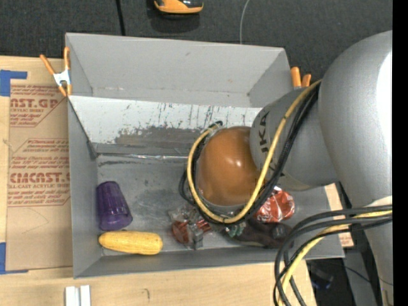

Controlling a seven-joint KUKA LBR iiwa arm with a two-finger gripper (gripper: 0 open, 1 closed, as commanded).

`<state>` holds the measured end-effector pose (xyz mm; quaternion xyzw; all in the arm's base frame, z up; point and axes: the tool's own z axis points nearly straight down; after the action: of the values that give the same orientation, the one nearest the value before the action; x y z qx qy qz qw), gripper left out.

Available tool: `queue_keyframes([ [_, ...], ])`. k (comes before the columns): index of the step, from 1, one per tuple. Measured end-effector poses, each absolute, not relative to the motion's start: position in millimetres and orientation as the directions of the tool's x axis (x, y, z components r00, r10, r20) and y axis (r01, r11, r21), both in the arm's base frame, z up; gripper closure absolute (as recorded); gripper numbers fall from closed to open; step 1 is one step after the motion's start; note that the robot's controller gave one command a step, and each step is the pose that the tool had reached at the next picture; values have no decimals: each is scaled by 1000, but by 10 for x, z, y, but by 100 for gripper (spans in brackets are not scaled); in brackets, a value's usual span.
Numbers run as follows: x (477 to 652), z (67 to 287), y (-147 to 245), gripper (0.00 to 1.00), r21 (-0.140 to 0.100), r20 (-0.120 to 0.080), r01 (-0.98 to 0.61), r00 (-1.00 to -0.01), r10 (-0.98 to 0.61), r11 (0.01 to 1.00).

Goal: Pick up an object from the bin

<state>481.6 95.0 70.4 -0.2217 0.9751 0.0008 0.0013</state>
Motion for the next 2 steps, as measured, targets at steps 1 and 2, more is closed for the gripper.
queue_keyframes([
  [1,4815,714,950,100,1,-2,-432,-902,-432,902],
  [2,4800,781,952,100,2,3,-432,-902,-432,902],
])
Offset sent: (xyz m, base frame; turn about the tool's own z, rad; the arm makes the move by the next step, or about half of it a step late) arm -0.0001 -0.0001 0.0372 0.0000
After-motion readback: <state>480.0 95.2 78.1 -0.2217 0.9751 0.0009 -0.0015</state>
